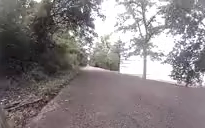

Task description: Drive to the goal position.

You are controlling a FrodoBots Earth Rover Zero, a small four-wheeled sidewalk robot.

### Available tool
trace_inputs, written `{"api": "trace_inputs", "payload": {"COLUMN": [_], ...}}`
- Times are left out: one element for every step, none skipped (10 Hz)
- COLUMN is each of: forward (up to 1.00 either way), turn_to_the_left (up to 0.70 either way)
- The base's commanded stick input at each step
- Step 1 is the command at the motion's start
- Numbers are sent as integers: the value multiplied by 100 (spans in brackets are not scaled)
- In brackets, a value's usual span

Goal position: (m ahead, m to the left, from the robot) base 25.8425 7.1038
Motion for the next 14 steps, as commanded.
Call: {"api": "trace_inputs", "payload": {"forward": [70, 70, 70, 70, 70, 70, 70, 70, 70, 70, 70, 70, 70, 70], "turn_to_the_left": [0, 0, 0, 0, 0, 0, 0, 0, 1, 2, 21, 35, 15, 0]}}
